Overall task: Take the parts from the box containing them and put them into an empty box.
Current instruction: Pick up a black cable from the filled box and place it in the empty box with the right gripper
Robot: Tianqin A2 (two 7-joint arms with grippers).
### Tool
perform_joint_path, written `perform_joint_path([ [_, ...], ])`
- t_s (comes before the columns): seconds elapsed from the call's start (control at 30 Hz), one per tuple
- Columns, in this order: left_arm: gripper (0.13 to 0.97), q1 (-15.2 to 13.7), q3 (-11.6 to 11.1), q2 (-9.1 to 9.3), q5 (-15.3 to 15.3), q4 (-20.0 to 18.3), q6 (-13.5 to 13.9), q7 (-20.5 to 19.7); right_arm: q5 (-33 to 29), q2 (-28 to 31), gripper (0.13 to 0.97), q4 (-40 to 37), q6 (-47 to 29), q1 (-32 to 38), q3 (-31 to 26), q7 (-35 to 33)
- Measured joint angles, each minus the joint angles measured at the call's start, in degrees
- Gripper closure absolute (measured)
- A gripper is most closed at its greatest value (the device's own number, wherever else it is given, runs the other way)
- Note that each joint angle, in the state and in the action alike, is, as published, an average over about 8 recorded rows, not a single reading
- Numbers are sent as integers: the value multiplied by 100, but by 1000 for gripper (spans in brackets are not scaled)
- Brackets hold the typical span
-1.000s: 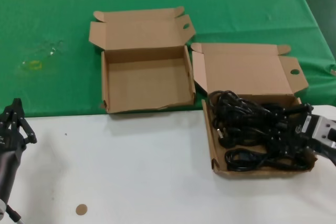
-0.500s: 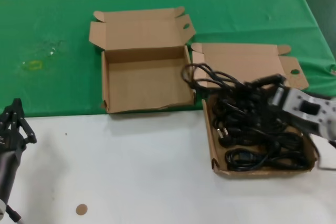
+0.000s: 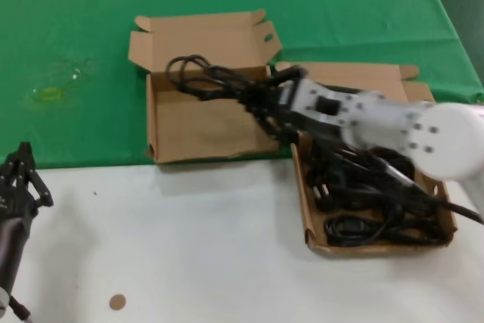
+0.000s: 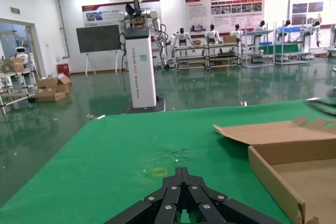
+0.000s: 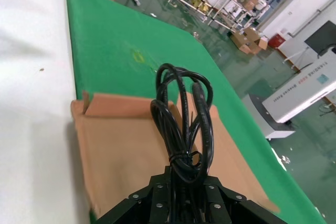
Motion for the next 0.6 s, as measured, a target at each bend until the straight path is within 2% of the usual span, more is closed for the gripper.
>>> perform_joint_path([
  [0.3,953,0,0,0,0,0,0,0,-134,-1010,867,-1286,124,773,-328,-398],
  [0.6,953,0,0,0,0,0,0,0,10,-1352,868,-2301,353,1122,-395,-888],
])
